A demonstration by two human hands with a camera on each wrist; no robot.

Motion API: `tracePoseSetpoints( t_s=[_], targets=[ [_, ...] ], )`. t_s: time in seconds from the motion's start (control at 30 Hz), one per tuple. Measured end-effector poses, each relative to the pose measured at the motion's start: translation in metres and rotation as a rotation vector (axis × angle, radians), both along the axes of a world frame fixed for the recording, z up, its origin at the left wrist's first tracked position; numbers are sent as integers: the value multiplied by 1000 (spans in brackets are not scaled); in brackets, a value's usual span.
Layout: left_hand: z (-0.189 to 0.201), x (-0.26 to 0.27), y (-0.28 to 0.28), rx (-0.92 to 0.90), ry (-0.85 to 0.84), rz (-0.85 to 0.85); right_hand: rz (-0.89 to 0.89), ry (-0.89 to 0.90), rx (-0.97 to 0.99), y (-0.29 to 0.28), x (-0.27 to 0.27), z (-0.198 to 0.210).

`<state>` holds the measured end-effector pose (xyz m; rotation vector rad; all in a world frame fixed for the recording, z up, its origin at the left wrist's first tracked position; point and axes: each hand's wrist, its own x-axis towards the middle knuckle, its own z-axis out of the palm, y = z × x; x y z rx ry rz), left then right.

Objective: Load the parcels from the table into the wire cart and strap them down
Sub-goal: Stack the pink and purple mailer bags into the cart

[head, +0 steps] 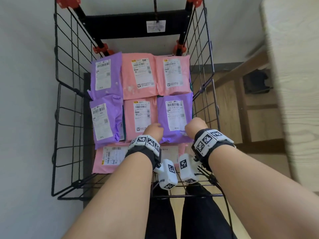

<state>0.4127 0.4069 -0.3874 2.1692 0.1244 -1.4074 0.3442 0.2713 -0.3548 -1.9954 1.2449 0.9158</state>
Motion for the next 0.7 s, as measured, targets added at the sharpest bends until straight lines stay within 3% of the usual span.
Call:
tracePoseSetpoints(
  t_s=[0.17,0.37,0.6,0.7],
  targets=[
    [0,-2,-4,-54,-51,-99,-97,-18,6,1,4,-2],
    [13,4,-7,-101,-49,-99,-148,-105,12,-1,0,12],
    [77,5,-4,-170,-40,72,-106,-199,15,-2,2,53],
    [109,5,-6,-185,-83,58,-92,-263,-11,-2,5,81]
  ],
)
